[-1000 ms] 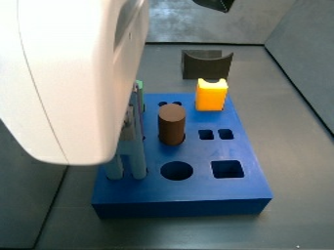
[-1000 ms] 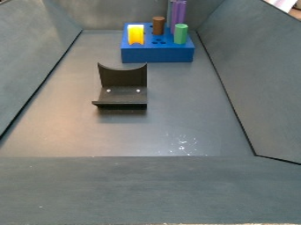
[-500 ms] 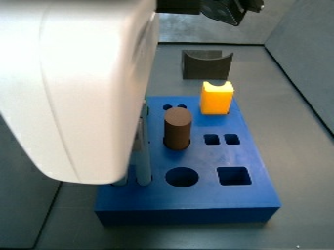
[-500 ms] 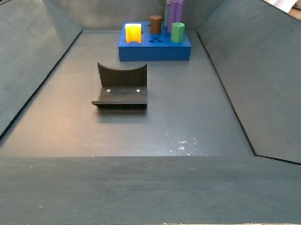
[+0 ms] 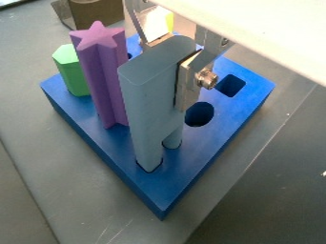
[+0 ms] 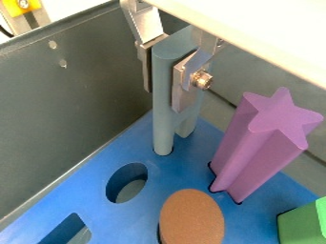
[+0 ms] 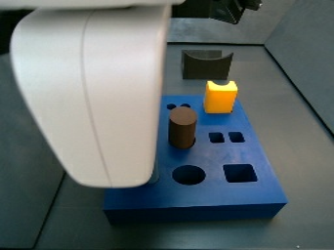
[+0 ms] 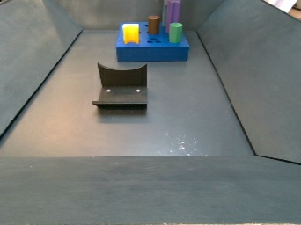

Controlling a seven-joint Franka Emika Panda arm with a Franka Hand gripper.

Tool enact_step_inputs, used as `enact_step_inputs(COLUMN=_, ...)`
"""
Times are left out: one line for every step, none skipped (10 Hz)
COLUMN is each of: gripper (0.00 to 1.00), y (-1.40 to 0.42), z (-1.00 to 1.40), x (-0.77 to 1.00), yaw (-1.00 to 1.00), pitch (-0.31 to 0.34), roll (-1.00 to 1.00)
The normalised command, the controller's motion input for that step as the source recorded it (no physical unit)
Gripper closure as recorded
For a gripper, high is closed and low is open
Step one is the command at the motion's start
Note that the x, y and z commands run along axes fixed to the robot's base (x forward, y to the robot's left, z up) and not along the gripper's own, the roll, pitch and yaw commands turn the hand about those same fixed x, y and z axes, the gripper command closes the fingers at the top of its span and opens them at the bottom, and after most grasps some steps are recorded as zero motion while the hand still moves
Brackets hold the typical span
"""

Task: Pick up the square-circle object. Move up. Rotate the square-circle object. Place the square-circle object on the fixture. Regrasp the square-circle object. Move to above the board. Insert the square-circle object.
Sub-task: Insert the square-circle object.

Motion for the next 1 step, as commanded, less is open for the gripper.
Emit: enact_step_inputs(gripper=1.0, y=0.0, z=-0.38, x=-0.01, yaw=0.0, pitch=-0.369, roll=0.03)
